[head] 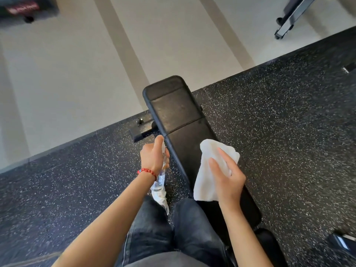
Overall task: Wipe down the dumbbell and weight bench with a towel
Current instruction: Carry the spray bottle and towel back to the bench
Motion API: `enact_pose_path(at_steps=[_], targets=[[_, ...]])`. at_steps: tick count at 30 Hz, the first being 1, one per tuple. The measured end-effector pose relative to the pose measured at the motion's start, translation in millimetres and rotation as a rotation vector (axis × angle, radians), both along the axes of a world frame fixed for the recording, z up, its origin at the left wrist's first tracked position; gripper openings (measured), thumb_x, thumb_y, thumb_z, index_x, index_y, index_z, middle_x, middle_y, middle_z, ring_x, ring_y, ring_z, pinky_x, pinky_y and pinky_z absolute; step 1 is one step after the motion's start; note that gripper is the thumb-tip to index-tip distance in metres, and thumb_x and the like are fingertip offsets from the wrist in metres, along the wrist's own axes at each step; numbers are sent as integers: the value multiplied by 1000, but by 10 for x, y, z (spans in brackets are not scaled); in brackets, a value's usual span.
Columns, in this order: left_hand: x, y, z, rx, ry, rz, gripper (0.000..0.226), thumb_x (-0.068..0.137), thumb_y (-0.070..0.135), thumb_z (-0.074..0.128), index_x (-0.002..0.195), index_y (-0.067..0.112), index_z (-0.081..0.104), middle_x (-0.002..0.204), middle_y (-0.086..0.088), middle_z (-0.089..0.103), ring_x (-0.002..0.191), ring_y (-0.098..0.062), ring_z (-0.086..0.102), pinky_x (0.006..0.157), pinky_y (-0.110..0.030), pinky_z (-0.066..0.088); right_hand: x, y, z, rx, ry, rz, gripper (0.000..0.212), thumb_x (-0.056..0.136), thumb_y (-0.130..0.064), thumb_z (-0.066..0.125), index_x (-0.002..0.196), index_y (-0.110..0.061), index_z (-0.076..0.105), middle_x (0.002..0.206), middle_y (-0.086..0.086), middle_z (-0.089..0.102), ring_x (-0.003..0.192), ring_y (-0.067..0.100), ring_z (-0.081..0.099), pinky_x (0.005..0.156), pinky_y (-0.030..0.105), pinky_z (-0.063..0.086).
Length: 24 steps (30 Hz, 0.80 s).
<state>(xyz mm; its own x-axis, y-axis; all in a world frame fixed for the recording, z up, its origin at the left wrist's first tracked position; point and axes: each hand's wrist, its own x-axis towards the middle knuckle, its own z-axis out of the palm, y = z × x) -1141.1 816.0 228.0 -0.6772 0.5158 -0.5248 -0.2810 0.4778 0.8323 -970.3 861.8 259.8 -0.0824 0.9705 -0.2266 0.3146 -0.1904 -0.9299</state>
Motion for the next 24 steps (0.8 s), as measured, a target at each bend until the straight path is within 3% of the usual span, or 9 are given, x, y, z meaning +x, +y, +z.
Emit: enact_pose_path(at_steps=[4, 8, 13, 19, 24], targets=[[-214, 129, -81, -23, -4, 34, 51, 80, 37, 42, 53, -2, 58, 40, -2, 54, 34, -16, 49, 40, -18, 43, -251, 195, 8, 17, 2, 13, 30, 74, -34, 75, 86, -59, 63, 90, -43, 59, 91, -21, 53, 69, -3, 36], [-403, 327, -141, -51, 38, 45, 62, 88, 44, 42, 56, -6, 61, 40, -2, 55, 37, -15, 52, 40, -15, 44, -453, 432, -45, 35, 24, 40, 32, 78, -24, 74, 89, -52, 65, 95, -40, 61, 96, -18, 53, 74, -2, 36], [-681, 634, -95, -52, 57, 54, 68, 89, 45, 40, 65, -16, 59, 47, -8, 55, 45, -20, 52, 62, -37, 51, -762, 791, -109, 22, 21, 88, 31, 78, -26, 74, 89, -54, 64, 93, -43, 59, 93, -21, 52, 72, -4, 36], [-959, 950, 34, 22, 24, 124, 61, 75, 41, 38, 55, -13, 58, 39, -3, 53, 40, -20, 50, 60, -36, 49, -1179, 1216, -109, 25, 27, 180, 33, 78, -28, 73, 91, -56, 64, 95, -43, 59, 94, -19, 53, 74, -2, 37], [-1313, 860, 81, -37, 119, 227, 75, 69, 63, 32, 52, -5, 59, 39, -5, 54, 44, -22, 56, 60, -31, 48, -1614, 1397, -98, 12, 40, 290, 34, 78, -25, 74, 88, -56, 64, 92, -42, 60, 94, -19, 54, 74, -2, 37]])
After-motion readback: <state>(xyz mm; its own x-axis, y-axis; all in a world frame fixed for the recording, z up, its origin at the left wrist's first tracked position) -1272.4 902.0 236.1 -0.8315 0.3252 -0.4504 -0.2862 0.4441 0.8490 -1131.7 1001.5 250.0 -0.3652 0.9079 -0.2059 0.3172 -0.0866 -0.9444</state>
